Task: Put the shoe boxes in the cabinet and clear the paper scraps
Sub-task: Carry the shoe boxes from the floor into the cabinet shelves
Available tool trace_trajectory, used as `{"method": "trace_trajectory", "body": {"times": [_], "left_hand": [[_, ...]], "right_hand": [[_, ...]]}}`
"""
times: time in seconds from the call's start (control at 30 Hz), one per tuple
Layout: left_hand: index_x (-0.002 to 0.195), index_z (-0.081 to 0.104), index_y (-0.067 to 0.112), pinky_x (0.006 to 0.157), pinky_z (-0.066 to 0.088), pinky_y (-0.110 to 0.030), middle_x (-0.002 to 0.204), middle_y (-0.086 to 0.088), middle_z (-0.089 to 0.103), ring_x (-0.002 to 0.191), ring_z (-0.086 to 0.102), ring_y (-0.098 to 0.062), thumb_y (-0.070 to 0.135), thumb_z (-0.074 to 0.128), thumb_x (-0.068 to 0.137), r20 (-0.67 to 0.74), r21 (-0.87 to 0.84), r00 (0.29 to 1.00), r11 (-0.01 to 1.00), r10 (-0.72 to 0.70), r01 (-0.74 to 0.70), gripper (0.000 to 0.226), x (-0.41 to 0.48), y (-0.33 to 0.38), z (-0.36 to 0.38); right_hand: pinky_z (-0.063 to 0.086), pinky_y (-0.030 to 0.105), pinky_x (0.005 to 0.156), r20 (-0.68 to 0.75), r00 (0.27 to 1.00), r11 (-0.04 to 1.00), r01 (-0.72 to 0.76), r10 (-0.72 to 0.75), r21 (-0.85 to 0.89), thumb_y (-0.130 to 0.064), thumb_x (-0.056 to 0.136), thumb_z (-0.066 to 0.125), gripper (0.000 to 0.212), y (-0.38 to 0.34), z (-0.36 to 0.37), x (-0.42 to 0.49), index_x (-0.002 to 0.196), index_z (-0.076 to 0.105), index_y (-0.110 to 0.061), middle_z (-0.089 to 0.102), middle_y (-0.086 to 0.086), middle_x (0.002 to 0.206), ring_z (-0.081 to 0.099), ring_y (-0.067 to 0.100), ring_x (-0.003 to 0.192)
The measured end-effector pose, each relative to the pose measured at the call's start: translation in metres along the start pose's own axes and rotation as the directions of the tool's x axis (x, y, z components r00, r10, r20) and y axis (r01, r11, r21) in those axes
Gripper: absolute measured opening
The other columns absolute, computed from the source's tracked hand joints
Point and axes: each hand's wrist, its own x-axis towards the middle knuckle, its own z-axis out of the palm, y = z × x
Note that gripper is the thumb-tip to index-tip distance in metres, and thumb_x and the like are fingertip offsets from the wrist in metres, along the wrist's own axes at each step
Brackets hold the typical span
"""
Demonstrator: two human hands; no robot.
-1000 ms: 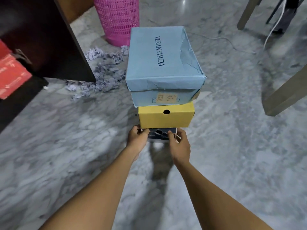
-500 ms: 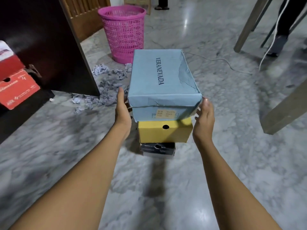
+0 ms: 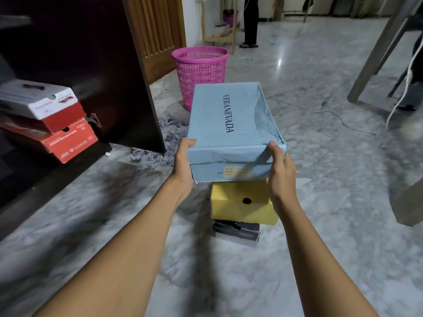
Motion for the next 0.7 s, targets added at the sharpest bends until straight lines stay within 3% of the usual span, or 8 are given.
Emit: {"method": "trace_trajectory", "body": {"times": [0.1, 0.17, 0.23, 0.33, 0.43, 0.5, 0.6, 0.7], "left_hand": [[0.068, 0.068, 0.024, 0.061, 0.041, -0.029, 0.069, -0.001, 0.068, 0.062, 0.061, -0.021, 0.051, 0.057, 0.047, -0.117, -0.065, 0.990, 0.994, 0.076, -0.084, 0.036, -0.010, 0.022, -0.013], [0.068, 0.063, 0.023, 0.055, 0.040, -0.025, 0.058, 0.004, 0.066, 0.054, 0.060, -0.017, 0.046, 0.054, 0.055, -0.244, -0.112, 0.962, 0.982, 0.124, -0.155, 0.029, -0.019, 0.038, -0.023], [0.073, 0.061, 0.021, 0.050, 0.040, -0.022, 0.059, 0.004, 0.066, 0.056, 0.059, -0.018, 0.046, 0.050, 0.059, -0.351, -0.125, 0.921, 0.967, 0.167, -0.223, 0.030, -0.028, 0.060, -0.036], [0.082, 0.062, 0.021, 0.057, 0.041, -0.028, 0.084, -0.006, 0.065, 0.076, 0.059, -0.023, 0.052, 0.054, 0.051, -0.500, -0.133, 0.834, 0.931, 0.233, -0.340, 0.044, -0.033, 0.092, -0.061], [0.085, 0.061, 0.018, 0.062, 0.042, -0.031, 0.089, -0.008, 0.063, 0.085, 0.057, -0.025, 0.042, 0.052, 0.062, -0.627, -0.112, 0.707, 0.859, 0.328, -0.499, 0.035, -0.042, 0.123, -0.084], [0.098, 0.063, 0.009, 0.066, 0.044, -0.033, 0.092, -0.010, 0.064, 0.085, 0.058, -0.026, 0.046, 0.052, 0.057, -0.666, -0.047, 0.628, 0.817, 0.403, -0.575, 0.056, -0.046, 0.149, -0.098], [0.112, 0.060, -0.001, 0.070, 0.046, -0.035, 0.094, -0.009, 0.064, 0.085, 0.060, -0.025, 0.052, 0.046, 0.053, -0.707, 0.117, 0.490, 0.768, 0.510, -0.630, 0.080, -0.050, 0.194, -0.115], [0.118, 0.061, 0.010, 0.071, 0.050, -0.032, 0.098, -0.005, 0.067, 0.082, 0.062, -0.016, 0.051, 0.045, 0.061, -0.676, 0.256, 0.420, 0.727, 0.606, -0.637, 0.072, -0.052, 0.237, -0.134]], "right_hand": [[0.047, 0.024, 0.075, 0.043, 0.998, 0.997, 0.037, -0.040, 0.069, -0.045, 0.086, 0.053, 0.026, -0.022, 0.032, -0.003, 0.097, 0.064, -0.024, 0.065, -0.015, 0.089, 0.060, 0.002, 0.084], [0.045, 0.023, 0.071, 0.076, 0.994, 0.992, 0.076, -0.083, 0.100, -0.042, 0.088, 0.054, 0.025, -0.036, 0.058, -0.006, 0.098, 0.064, -0.021, 0.065, -0.014, 0.086, 0.059, -0.001, 0.078], [0.046, 0.023, 0.073, 0.117, 0.986, 0.987, 0.104, -0.118, 0.126, -0.047, 0.083, 0.054, 0.039, -0.052, 0.086, -0.010, 0.105, 0.064, -0.017, 0.067, -0.010, 0.093, 0.061, 0.001, 0.082], [0.048, 0.025, 0.080, 0.210, 0.965, 0.978, 0.120, -0.155, 0.172, -0.055, 0.076, 0.052, 0.059, -0.076, 0.124, -0.016, 0.116, 0.062, -0.013, 0.068, -0.004, 0.103, 0.062, 0.008, 0.092], [0.044, 0.014, 0.076, 0.287, 0.934, 0.964, 0.155, -0.214, 0.217, -0.048, 0.082, 0.051, 0.054, -0.097, 0.159, -0.023, 0.119, 0.060, -0.011, 0.066, -0.003, 0.105, 0.059, 0.010, 0.095], [0.044, 0.009, 0.075, 0.335, 0.916, 0.957, 0.141, -0.223, 0.253, -0.045, 0.084, 0.048, 0.053, -0.114, 0.184, -0.026, 0.123, 0.058, -0.011, 0.065, -0.001, 0.111, 0.059, 0.011, 0.100], [0.048, 0.029, 0.093, 0.429, 0.883, 0.954, 0.066, -0.192, 0.292, -0.057, 0.082, 0.049, 0.048, -0.139, 0.228, -0.022, 0.118, 0.061, -0.027, 0.065, -0.009, 0.114, 0.059, 0.010, 0.108], [0.047, 0.045, 0.103, 0.516, 0.840, 0.956, 0.011, -0.168, 0.293, -0.077, 0.075, 0.052, 0.053, -0.161, 0.273, -0.016, 0.116, 0.057, -0.043, 0.063, -0.013, 0.120, 0.058, 0.011, 0.115]]}}
